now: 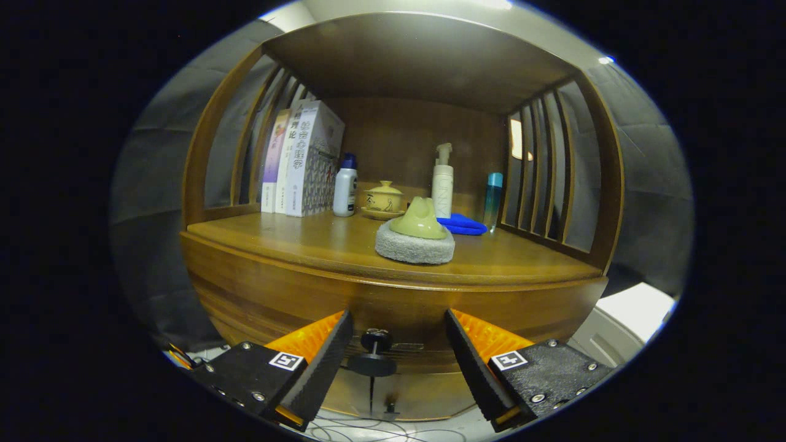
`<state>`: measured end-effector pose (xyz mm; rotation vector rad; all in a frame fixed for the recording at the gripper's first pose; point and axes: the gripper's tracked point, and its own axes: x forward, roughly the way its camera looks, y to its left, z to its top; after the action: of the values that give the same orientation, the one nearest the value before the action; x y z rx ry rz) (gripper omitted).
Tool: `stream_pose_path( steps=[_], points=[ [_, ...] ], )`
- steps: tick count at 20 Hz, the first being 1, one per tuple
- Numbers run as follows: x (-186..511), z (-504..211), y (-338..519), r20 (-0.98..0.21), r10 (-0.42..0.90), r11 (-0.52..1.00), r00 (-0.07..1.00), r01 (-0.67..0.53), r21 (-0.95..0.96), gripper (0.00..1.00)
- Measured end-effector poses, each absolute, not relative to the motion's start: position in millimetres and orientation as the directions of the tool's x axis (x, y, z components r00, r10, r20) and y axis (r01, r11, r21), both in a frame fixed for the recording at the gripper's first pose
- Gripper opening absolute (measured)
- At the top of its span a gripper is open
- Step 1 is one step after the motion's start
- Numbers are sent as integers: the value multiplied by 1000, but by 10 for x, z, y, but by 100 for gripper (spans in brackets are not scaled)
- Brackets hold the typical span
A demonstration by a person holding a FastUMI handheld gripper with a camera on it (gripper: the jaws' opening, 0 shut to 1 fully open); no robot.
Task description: Pull open the drawer, take out the items inside it, and place them on the countertop above the cabinet.
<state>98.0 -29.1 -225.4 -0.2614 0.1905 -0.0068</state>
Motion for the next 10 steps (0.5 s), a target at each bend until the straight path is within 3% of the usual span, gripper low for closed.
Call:
stream_pose_path(
  steps=[3,10],
  points=[
    [901,-1723,-454,-96,-56,964,994,29,-265,95],
    [531,-210,-646,134,-24,996,991,35,-79,94]
  ],
)
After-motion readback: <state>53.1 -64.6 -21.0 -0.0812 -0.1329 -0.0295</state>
